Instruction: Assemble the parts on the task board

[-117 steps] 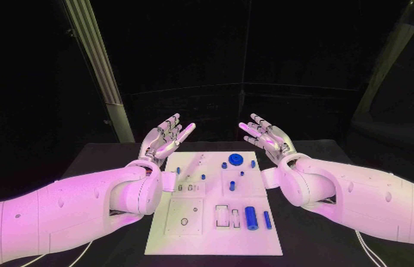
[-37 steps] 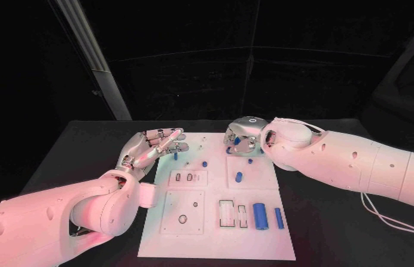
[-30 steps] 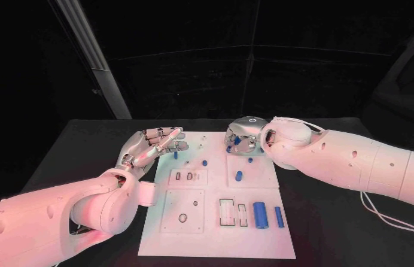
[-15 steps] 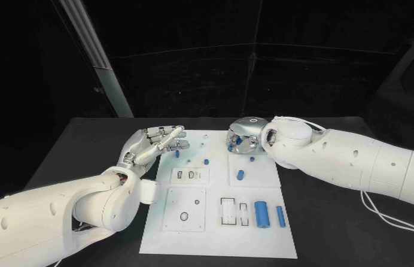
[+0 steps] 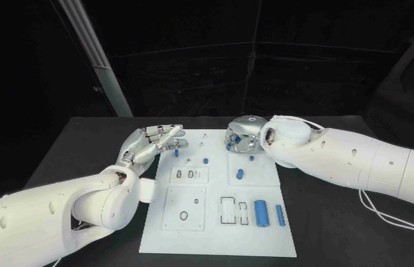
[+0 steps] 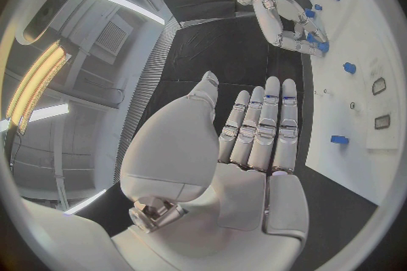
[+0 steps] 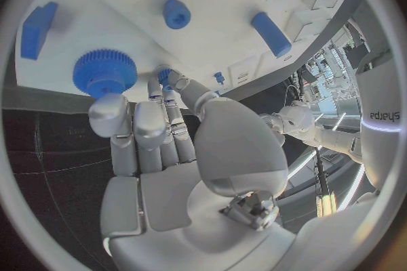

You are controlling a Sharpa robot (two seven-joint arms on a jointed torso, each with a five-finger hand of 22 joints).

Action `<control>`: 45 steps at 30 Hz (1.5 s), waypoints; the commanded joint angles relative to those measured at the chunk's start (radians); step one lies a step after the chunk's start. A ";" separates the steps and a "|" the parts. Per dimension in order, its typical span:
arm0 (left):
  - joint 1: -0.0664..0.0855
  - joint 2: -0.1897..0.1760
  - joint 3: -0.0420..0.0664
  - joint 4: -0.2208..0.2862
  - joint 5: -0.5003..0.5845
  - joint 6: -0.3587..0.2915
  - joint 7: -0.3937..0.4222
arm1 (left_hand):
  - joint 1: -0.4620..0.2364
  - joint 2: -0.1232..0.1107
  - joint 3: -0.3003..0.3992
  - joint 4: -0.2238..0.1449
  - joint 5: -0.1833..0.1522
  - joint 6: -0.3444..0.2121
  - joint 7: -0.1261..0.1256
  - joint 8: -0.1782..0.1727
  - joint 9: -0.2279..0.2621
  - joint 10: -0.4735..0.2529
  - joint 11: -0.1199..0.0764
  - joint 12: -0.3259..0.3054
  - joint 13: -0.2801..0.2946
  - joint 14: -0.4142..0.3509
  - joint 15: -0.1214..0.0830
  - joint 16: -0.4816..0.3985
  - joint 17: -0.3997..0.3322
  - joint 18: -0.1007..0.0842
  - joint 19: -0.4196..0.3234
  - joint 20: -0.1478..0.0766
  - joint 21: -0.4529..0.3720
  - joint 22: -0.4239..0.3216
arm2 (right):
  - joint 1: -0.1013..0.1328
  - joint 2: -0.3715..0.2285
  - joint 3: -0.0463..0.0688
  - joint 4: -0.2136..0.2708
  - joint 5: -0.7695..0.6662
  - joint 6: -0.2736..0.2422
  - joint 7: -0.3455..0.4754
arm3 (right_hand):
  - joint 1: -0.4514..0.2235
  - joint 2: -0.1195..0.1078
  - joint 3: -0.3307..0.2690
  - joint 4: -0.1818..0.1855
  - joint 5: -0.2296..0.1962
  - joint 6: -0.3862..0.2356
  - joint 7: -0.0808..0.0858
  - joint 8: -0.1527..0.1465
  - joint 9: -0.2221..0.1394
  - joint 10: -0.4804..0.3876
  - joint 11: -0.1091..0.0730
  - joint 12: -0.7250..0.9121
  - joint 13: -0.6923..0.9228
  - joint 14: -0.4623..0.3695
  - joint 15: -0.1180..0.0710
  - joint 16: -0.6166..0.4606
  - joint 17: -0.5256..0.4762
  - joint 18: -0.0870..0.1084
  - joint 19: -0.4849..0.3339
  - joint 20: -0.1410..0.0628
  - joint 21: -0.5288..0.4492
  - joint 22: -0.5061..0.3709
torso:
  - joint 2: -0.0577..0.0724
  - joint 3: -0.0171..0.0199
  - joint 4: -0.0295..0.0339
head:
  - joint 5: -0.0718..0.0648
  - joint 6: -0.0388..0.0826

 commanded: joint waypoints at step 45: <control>0.020 0.013 0.001 -0.014 -0.007 0.021 -0.003 | 0.004 0.013 -0.006 -0.004 0.000 0.007 0.006 -0.006 -0.001 -0.006 0.001 -0.006 -0.001 0.007 0.004 -0.007 0.001 0.014 0.011 0.002 -0.002 -0.003 | 0.003 0.168 0.004 -0.126 0.019 -0.216 -0.075 | -0.016 -0.014 0.036 0.029 -0.011 0.025 -0.003 -0.001 0.004 0.022 -0.003 -0.003 0.001 0.014 -0.009 0.028 0.014 -0.010 0.006 -0.004 0.025 0.028 | 0.015 -0.0011 0.0071 | 0.010 0.014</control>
